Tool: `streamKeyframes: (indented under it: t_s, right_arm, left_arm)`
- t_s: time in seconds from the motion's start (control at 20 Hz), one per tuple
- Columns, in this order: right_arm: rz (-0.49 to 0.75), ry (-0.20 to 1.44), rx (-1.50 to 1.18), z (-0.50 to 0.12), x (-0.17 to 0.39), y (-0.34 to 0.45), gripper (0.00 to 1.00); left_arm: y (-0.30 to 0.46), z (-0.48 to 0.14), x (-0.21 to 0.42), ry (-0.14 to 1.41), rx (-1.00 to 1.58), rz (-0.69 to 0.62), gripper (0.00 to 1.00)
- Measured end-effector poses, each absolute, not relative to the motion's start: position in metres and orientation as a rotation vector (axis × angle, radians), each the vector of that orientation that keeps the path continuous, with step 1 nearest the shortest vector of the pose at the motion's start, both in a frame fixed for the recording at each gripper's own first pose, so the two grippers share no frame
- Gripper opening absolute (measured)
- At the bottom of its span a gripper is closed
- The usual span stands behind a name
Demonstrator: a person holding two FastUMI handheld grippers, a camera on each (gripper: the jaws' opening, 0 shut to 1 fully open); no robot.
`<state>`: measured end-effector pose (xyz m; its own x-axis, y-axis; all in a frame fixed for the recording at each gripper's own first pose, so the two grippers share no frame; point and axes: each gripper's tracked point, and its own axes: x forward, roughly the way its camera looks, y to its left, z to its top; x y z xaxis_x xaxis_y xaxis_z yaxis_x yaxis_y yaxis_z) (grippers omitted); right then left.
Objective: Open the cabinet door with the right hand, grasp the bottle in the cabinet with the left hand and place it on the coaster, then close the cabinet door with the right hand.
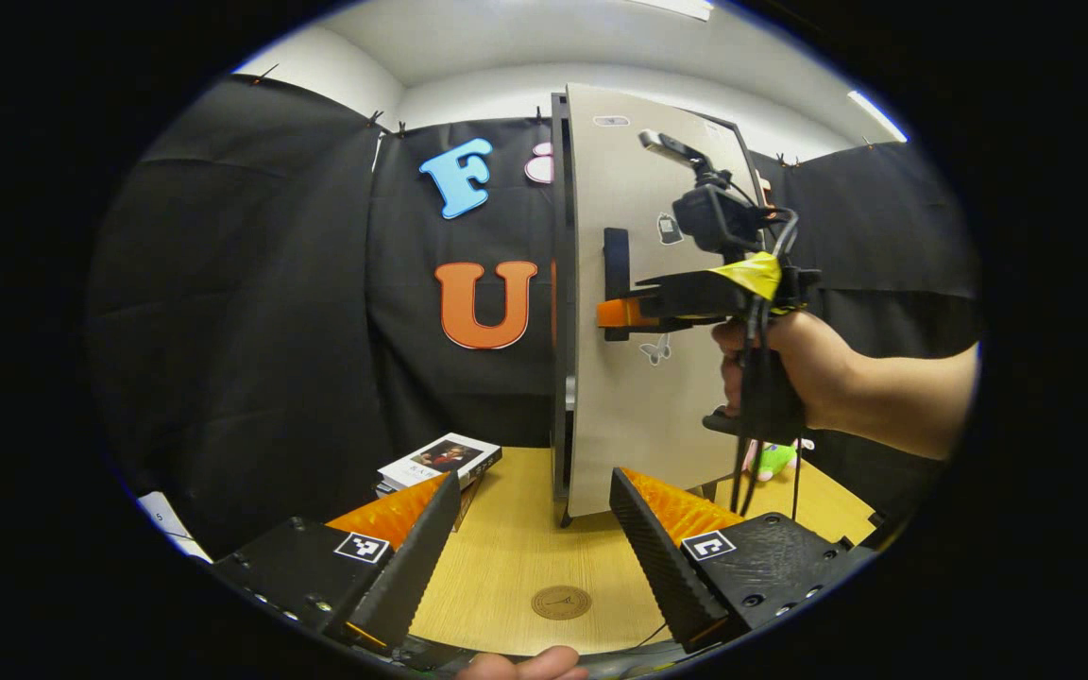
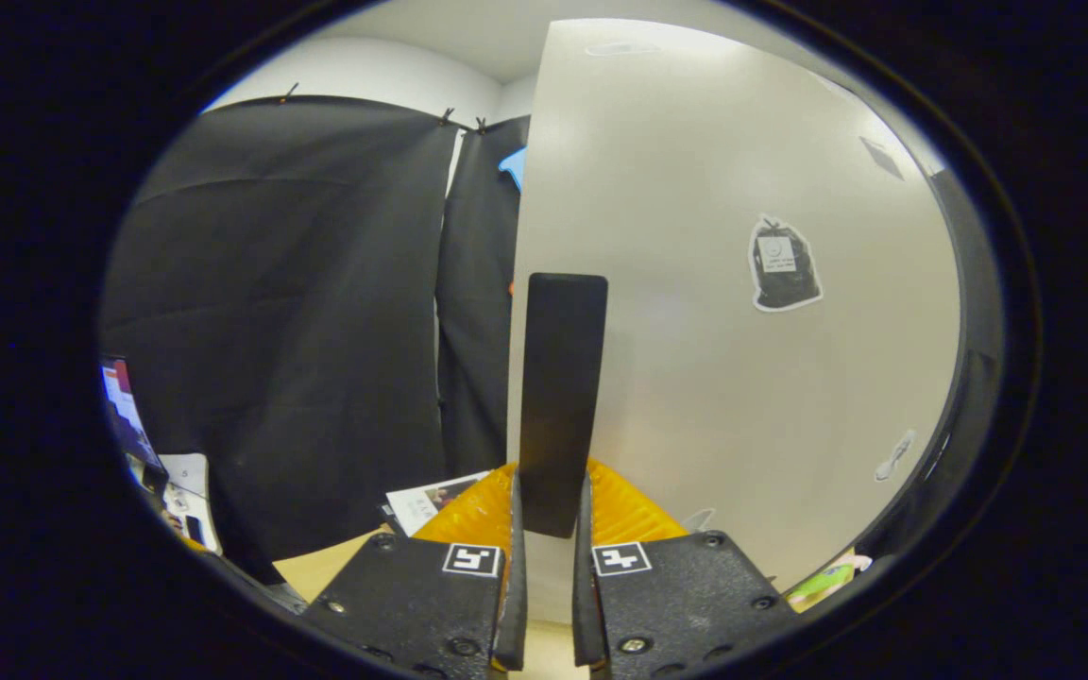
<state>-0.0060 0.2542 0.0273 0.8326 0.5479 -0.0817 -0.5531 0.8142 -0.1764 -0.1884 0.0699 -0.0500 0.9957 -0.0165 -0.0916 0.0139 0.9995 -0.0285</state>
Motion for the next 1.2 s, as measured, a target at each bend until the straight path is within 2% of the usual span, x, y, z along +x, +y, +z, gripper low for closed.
streamKeyframes:
  t_s: [0.75, 1.2]
  right_arm:
    - [0.791, 0.046, -0.167, 0.027, -0.104, 0.175, 0.23]
    - [0.782, 0.052, -0.191, 0.029, -0.149, 0.120, 0.23]
  left_arm:
    - [0.046, -0.054, -0.160, 0.122, -0.006, -0.084, 0.96]
    - [0.017, -0.050, -0.141, 0.115, 0.001, -0.144, 0.96]
